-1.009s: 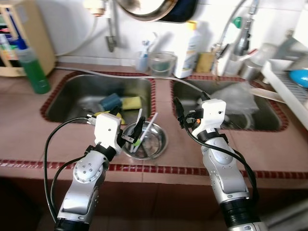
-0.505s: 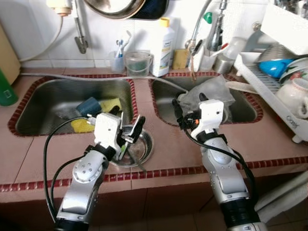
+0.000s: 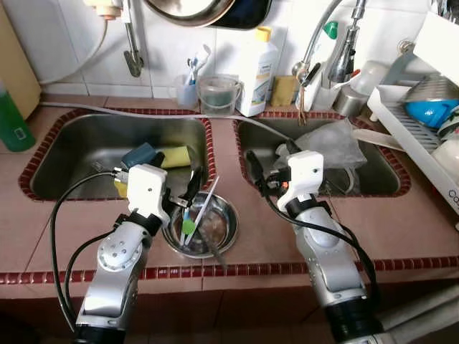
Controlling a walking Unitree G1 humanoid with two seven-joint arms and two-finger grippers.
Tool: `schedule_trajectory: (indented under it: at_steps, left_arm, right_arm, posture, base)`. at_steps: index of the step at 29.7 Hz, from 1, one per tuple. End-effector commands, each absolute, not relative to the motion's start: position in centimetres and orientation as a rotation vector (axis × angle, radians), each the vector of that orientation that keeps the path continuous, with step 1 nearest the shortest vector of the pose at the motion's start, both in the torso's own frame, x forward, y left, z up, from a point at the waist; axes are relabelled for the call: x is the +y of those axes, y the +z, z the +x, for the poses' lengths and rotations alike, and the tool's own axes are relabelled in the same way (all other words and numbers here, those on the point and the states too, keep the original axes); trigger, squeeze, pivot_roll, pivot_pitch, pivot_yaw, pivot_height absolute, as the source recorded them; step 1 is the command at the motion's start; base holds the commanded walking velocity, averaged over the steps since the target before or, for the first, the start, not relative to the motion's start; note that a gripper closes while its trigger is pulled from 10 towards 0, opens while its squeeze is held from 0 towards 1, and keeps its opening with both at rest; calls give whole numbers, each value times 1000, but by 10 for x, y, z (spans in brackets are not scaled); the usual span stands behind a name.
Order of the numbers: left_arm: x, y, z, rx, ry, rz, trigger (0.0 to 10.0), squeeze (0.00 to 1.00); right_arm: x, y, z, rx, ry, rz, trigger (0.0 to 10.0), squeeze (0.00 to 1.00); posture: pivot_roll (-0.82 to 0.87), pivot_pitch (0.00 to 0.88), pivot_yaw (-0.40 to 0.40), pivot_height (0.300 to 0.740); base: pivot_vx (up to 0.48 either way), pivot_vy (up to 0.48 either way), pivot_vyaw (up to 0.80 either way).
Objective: Kitchen organization
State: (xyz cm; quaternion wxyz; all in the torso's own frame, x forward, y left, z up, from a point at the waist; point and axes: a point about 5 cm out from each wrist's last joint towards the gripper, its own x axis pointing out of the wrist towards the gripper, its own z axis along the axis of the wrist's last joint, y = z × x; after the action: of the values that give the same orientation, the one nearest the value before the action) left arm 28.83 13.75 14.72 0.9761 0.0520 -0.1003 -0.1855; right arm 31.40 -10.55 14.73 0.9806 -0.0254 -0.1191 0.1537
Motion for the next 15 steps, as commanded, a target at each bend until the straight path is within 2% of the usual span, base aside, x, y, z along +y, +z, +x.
schedule_trajectory:
  at_steps: [1, 6, 10, 15]
  left_arm:
    - [133, 149, 285, -203, -404, 152, 10000, 0]
    - [130, 147, 281, -199, -435, 188, 10000, 0]
    - [124, 144, 272, -180, -525, 249, 10000, 0]
    - [123, 143, 272, -143, -535, 271, 10000, 0]
  right_arm:
    - [-111, 145, 310, -235, 310, -79, 10000, 0]
    - [-115, 137, 303, -212, 313, -96, 10000, 0]
    - [-118, 121, 283, -164, 355, -123, 10000, 0]
    - [-116, 112, 266, -133, 405, -132, 10000, 0]
  posture:
    - [12, 22, -40, 740]
    - [7, 40, -33, 740]
    - [0, 55, -22, 740]
    - [-8, 63, -13, 740]
  base:
    - [0, 0, 0]
    - [0, 0, 0]
    - [0, 0, 0]
    - [0, 0, 0]
